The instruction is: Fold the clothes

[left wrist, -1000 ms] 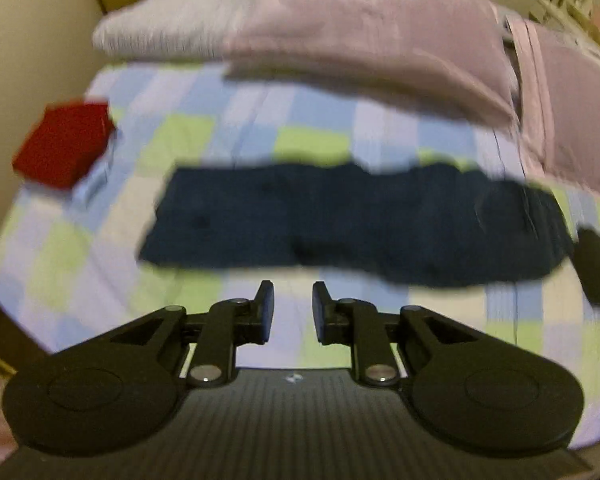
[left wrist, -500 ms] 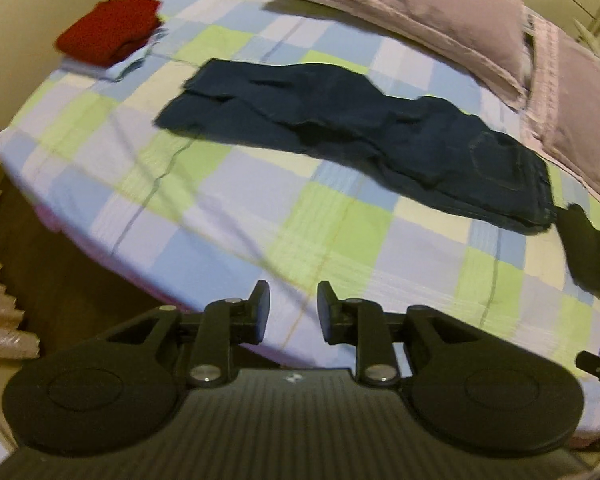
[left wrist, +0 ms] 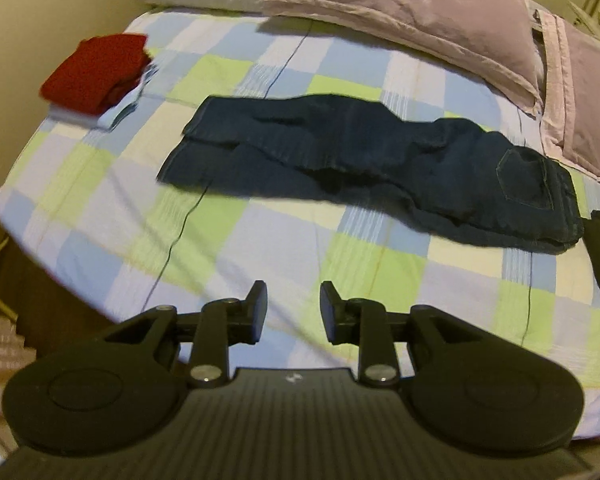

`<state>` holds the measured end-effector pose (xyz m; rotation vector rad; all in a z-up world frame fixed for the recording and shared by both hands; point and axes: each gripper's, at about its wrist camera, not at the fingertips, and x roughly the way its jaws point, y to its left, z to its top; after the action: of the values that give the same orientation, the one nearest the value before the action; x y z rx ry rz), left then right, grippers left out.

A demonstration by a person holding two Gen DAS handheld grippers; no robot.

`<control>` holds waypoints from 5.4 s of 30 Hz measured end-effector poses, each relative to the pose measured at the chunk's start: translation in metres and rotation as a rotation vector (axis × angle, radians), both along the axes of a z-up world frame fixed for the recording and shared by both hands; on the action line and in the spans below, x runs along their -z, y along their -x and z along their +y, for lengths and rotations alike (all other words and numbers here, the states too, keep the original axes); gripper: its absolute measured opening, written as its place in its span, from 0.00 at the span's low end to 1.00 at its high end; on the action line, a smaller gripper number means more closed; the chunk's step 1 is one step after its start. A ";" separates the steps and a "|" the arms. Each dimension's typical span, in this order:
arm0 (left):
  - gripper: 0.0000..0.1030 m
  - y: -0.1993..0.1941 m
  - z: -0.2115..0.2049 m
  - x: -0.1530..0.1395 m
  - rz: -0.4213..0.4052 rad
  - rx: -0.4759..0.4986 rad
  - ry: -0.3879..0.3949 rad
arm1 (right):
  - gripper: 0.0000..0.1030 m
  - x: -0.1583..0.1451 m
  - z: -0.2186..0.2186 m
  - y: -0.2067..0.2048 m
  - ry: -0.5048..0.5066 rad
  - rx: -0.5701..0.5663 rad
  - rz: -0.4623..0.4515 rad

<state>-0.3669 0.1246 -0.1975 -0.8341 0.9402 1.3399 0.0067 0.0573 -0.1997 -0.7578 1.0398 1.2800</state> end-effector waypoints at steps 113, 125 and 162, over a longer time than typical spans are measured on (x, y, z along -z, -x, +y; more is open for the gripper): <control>0.04 0.256 0.211 0.161 -0.224 -0.303 -0.147 | 0.06 0.119 -0.057 -0.147 -0.474 0.920 0.411; 0.16 0.280 0.174 0.230 -0.242 -0.442 -0.048 | 0.56 0.201 -0.137 -0.110 -0.328 1.192 0.523; 0.27 0.197 0.252 0.182 -0.247 -0.216 -0.068 | 0.70 0.142 -0.049 -0.136 -0.246 0.924 0.202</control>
<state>-0.5644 0.3770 -0.3792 -1.0442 0.6224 1.4059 0.1429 0.0085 -0.3416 0.0794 1.1617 0.6525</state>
